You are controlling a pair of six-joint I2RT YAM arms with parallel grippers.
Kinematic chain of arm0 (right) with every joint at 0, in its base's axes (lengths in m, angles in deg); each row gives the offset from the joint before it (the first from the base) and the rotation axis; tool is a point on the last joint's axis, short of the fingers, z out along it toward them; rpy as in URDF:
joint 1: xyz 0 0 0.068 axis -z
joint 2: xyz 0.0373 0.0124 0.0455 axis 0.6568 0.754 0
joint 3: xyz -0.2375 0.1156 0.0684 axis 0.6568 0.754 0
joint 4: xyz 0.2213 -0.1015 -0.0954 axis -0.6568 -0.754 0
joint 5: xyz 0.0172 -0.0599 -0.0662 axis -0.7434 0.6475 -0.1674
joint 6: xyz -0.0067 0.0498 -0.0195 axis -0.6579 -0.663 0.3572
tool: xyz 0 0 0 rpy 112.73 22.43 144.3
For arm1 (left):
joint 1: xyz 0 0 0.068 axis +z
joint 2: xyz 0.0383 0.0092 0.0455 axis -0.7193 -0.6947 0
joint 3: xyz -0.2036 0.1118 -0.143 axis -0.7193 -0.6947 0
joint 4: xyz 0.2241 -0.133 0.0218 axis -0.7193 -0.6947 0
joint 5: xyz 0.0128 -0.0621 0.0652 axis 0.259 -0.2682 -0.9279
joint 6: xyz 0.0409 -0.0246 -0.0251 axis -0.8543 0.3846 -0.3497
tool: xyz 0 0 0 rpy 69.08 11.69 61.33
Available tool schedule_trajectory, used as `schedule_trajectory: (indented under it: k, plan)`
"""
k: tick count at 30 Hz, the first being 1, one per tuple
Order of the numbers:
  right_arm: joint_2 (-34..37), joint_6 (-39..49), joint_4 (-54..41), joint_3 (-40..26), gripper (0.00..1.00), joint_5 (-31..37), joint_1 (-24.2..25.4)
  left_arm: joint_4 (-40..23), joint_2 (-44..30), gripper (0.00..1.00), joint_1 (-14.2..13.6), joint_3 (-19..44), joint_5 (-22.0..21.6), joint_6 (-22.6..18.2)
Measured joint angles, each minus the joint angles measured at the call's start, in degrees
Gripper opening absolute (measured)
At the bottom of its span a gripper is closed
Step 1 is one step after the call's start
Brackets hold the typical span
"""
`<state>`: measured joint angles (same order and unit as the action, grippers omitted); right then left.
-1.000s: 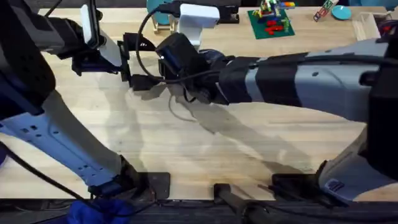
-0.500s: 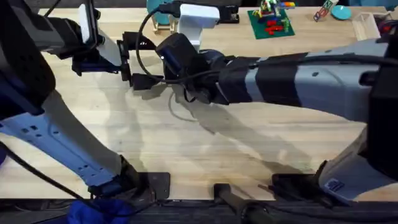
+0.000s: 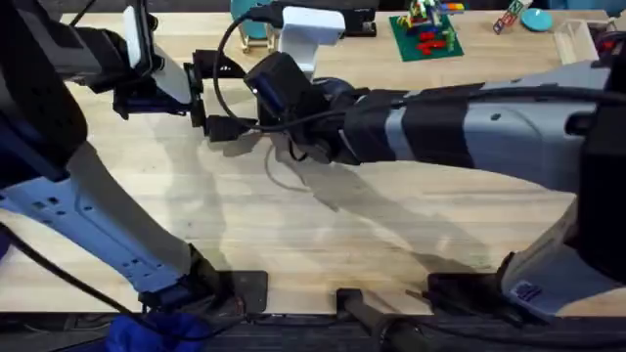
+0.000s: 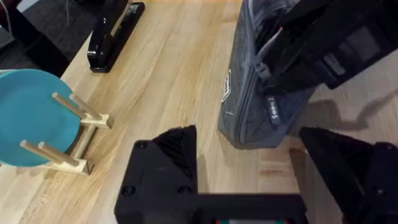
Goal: Unzip the bag, pick up the pens from the table one at a time and place them inside, then zip the bag closed.
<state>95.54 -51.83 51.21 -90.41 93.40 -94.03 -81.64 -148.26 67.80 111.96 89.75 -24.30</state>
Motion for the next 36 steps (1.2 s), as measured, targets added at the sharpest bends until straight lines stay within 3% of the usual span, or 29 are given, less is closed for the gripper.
schedule_trajectory:
  k: [36]
  plan:
    - [-5.97, 1.25, -0.63, 0.00, 0.030, -0.17, 0.00, 0.00, -0.01, 0.992, 0.00, 0.00, 0.02, 0.00]
